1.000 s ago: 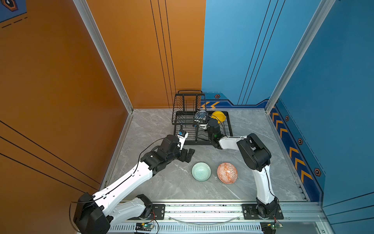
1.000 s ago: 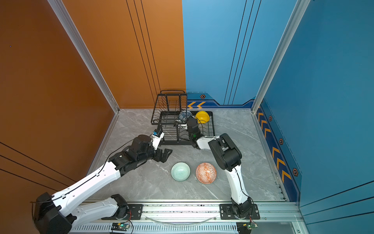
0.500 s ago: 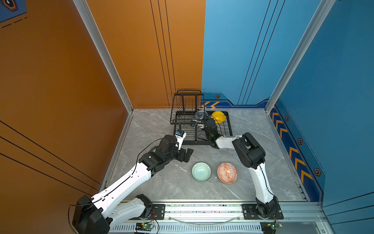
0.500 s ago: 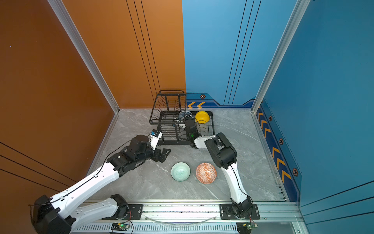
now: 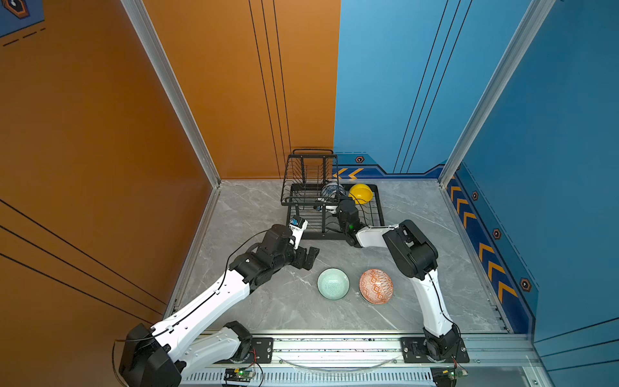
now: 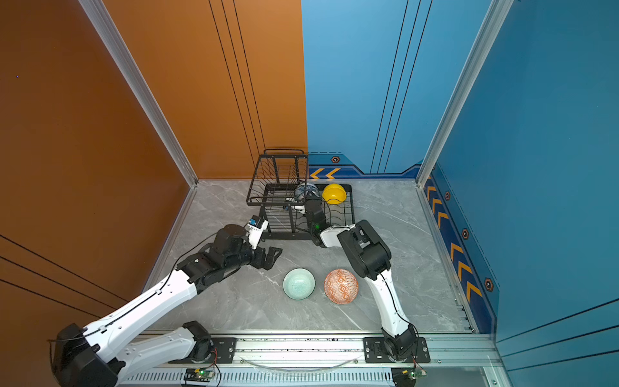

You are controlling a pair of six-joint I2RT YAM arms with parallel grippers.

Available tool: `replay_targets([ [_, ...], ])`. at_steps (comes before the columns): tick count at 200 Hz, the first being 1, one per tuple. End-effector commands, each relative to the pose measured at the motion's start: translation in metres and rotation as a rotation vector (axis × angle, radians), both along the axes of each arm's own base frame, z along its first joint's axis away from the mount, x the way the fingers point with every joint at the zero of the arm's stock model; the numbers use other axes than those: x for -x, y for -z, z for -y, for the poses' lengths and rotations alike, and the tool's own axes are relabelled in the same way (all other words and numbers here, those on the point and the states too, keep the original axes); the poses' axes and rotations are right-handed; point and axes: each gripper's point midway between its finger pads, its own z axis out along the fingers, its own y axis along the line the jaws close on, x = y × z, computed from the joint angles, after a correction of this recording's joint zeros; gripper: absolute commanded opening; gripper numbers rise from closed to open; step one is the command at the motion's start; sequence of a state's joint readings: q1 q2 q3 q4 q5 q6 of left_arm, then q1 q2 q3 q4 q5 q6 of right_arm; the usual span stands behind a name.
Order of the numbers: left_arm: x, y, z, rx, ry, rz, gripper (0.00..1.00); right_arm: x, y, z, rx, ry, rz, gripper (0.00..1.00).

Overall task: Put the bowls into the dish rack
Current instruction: 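Lower the pink striped bowl upright beside the blue floral bowl with right gripper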

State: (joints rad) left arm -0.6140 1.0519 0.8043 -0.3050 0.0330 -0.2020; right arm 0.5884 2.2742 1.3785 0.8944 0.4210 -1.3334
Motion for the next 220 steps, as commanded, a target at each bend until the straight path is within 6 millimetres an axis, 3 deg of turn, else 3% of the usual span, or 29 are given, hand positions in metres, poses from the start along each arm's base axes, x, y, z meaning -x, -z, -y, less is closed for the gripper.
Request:
replay_targets([
  [1,0.0040,0.0024,-0.0034,0.012,0.004,-0.009,0.98,0.0081,0.0030,-0.0088,-0.058,-0.012,0.013,0.00],
  [127,0.0060,0.0036,-0.0052,0.021,-0.002,-0.015,0.98,0.0124,0.0096,-0.0142,-0.093,-0.029,-0.008,0.00],
  [159,0.0059,0.0033,-0.0050,0.023,-0.004,-0.015,0.98,0.0114,0.0081,-0.0131,-0.095,-0.021,-0.003,0.12],
  [220,0.0059,0.0023,-0.0049,0.026,-0.004,-0.014,0.98,0.0115,0.0018,-0.0122,-0.106,-0.018,0.011,0.19],
])
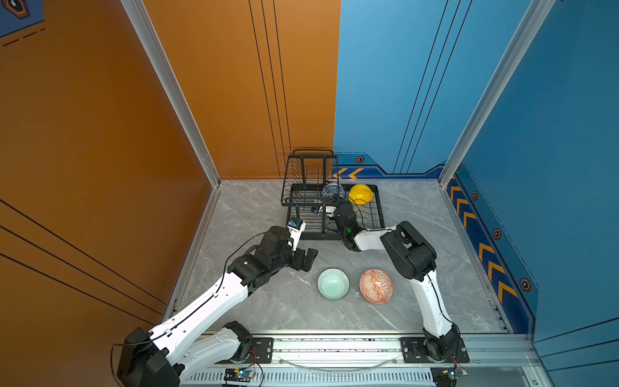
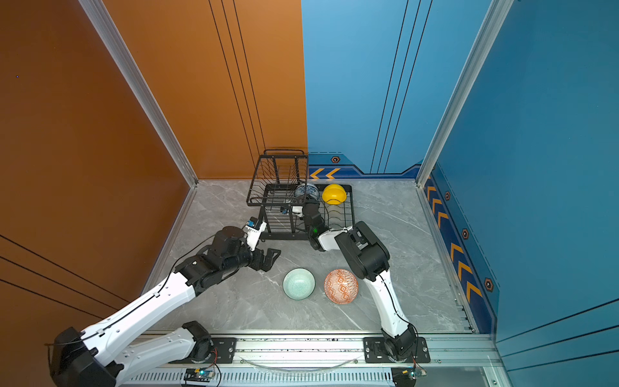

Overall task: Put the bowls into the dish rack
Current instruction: 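Lower the pink striped bowl upright beside the blue floral bowl with right gripper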

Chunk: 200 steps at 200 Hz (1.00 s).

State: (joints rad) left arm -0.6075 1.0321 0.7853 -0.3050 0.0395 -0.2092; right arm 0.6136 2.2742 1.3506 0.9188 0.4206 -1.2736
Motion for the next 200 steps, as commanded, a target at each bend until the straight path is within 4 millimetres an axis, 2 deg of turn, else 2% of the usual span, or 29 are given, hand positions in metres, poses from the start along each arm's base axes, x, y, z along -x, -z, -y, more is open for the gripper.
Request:
replay_targets([
  [1,0.003,0.000,-0.002,0.018,0.001,-0.009,0.98,0.001,-0.005,0.000,-0.048,0.004,0.022,0.19],
  [29,0.003,0.001,-0.002,0.017,0.001,-0.011,0.98,0.002,-0.010,0.001,-0.050,0.003,0.031,0.24],
  [82,0.003,0.001,-0.001,0.018,0.002,-0.010,0.98,0.007,-0.016,0.006,-0.032,0.004,0.046,0.47],
  [99,0.003,0.001,-0.001,0.019,0.001,-0.009,0.98,0.009,-0.018,0.009,-0.027,0.006,0.048,0.56],
  [153,0.003,-0.003,-0.001,0.024,0.002,-0.001,0.98,0.014,-0.025,0.017,-0.016,0.011,0.058,0.96],
  [168,0.003,-0.004,-0.001,0.025,0.002,0.000,0.98,0.015,-0.028,0.019,-0.011,0.010,0.061,1.00],
  [200,0.003,-0.001,-0.003,0.017,-0.006,-0.002,0.98,0.017,-0.031,0.025,0.007,0.018,0.066,1.00],
])
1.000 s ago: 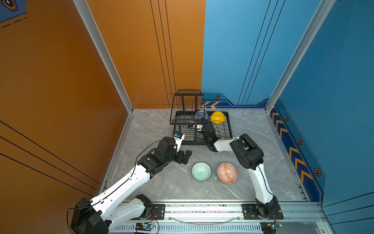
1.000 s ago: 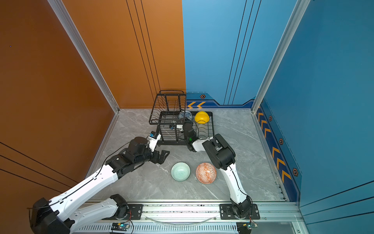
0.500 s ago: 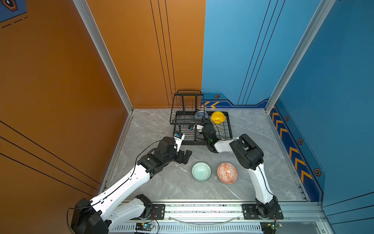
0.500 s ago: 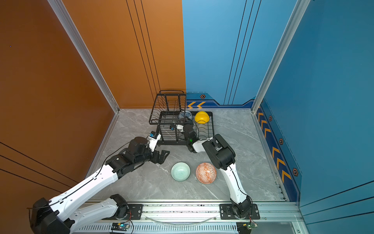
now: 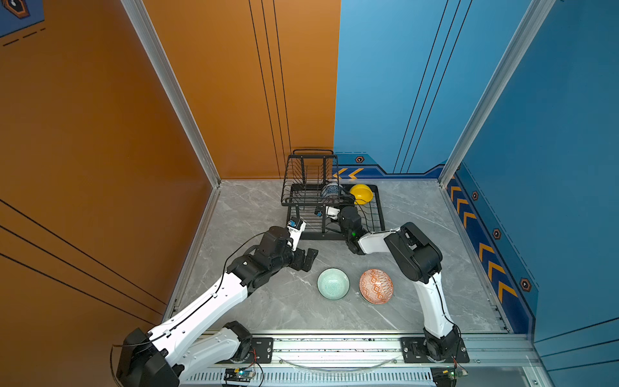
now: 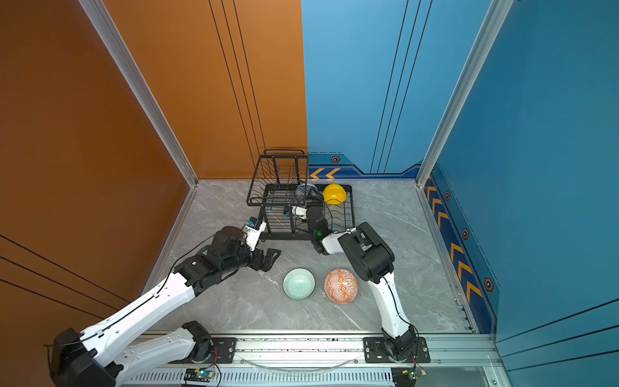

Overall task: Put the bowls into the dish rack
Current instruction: 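Lower the pink striped bowl upright beside the blue floral bowl with right gripper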

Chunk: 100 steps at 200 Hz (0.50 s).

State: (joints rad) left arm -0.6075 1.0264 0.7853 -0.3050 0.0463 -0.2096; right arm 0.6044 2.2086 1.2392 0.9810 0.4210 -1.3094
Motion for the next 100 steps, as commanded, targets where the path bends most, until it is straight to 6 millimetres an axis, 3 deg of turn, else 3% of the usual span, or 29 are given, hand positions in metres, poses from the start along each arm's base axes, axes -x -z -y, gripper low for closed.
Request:
replay_targets([
  [1,0.002,0.001,-0.004,0.010,-0.011,-0.005,0.98,0.003,-0.025,0.008,-0.017,0.010,0.047,1.00],
  [100,0.001,0.003,-0.005,0.013,-0.017,-0.004,0.98,0.015,-0.033,0.044,0.006,0.070,0.076,1.00],
])
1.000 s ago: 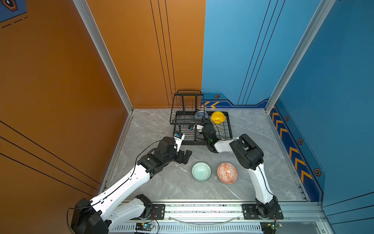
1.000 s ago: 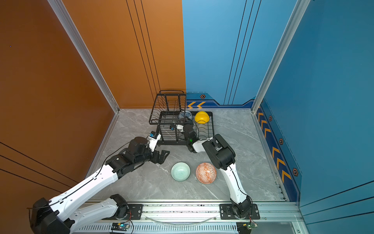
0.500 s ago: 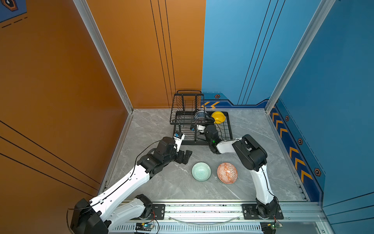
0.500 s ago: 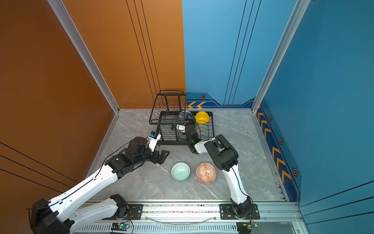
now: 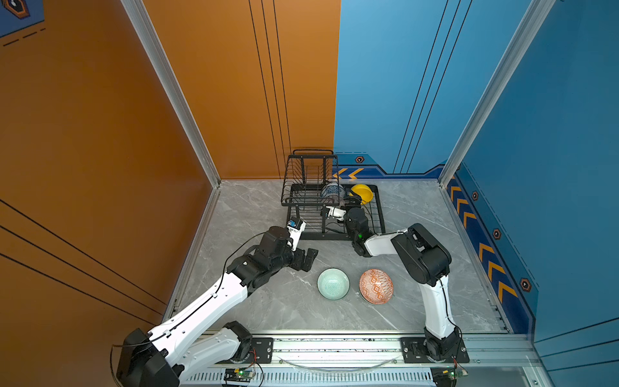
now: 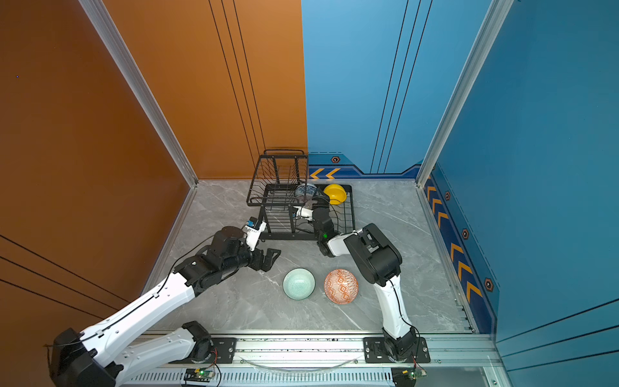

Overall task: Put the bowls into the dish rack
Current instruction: 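Lower the pink striped bowl upright beside the blue floral bowl with right gripper, then open the right gripper and withdraw it out of the rack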

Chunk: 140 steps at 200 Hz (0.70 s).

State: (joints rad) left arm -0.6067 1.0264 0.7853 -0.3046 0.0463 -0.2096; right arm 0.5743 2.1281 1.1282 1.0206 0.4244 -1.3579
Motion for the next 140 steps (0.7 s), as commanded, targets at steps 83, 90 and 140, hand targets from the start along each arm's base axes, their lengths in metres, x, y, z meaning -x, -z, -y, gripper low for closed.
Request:
replay_targets([
  [83,0.001,0.009,-0.010,0.006,-0.040,-0.013,0.98,0.030,-0.042,0.048,-0.136,0.107,0.087,1.00],
  [90,0.001,0.009,-0.010,0.005,-0.044,-0.012,0.98,0.033,-0.042,0.051,-0.146,0.113,0.082,1.00],
  [140,0.001,0.009,-0.015,-0.002,-0.061,-0.003,0.98,0.052,-0.045,0.074,-0.300,0.161,0.056,1.00],
])
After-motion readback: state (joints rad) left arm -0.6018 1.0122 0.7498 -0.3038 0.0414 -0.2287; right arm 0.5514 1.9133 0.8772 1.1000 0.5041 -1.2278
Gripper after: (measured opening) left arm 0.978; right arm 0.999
